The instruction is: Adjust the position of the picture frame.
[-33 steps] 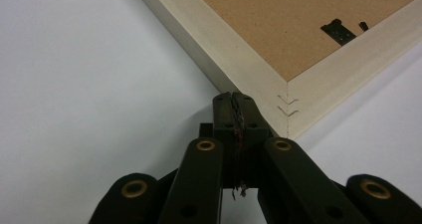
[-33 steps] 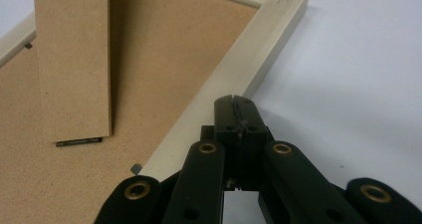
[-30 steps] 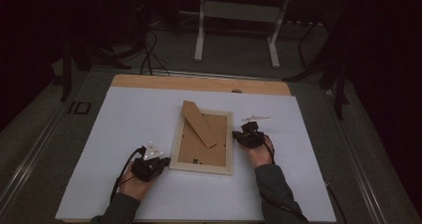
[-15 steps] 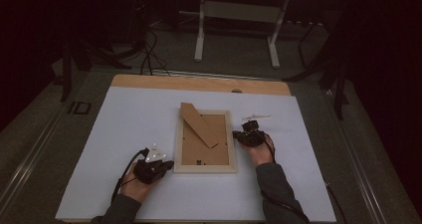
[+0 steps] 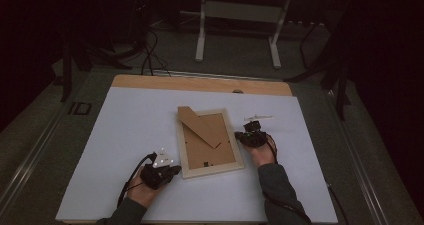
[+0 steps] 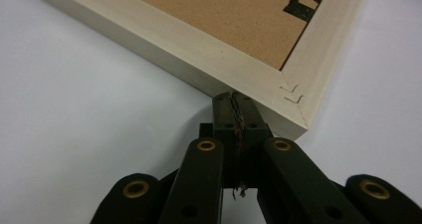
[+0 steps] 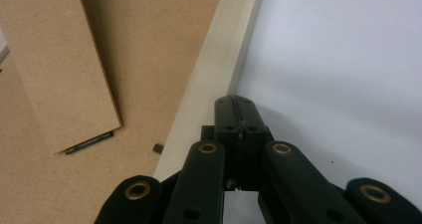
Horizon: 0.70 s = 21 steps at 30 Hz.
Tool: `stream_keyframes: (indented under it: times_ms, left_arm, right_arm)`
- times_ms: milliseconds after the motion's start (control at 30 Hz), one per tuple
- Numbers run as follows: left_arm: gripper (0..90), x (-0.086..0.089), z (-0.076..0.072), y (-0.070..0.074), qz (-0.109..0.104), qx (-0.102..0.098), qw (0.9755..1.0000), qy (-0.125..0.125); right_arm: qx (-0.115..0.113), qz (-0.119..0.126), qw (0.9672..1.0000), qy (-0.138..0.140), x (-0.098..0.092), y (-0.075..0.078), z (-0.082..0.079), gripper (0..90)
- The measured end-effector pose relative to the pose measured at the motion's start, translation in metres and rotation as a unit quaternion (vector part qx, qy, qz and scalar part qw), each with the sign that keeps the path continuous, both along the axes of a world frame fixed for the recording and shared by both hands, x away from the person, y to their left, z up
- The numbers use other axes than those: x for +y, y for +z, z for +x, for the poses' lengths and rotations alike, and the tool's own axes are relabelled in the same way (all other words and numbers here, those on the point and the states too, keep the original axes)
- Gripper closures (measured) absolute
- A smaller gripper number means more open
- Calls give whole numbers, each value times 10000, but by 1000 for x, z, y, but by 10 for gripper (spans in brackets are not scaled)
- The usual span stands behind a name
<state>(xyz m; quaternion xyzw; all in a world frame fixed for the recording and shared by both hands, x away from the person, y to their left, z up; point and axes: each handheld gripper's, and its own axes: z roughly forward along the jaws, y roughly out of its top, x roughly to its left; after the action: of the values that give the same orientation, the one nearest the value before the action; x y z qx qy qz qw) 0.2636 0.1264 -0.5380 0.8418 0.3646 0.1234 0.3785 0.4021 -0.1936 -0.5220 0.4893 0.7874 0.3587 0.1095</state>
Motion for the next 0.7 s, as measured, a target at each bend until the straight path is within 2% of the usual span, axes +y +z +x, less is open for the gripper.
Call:
stream_keyframes:
  times_ms: [267, 533, 700]
  left_arm:
    - [900, -10, -4, 0, 54, -63, 9999, -126]
    - [900, -21, -10, 0, 48, -66, 9995, -313]
    - [900, -30, -15, 0, 72, -117, 9988, -469]
  right_arm:
    - [39, -56, 9999, -81, 0, -2, 0, 900]
    - [-36, -341, 9994, -105, 3, -1, 2, 900]
    - [-49, -369, 9992, -159, 3, 0, 3, 900]
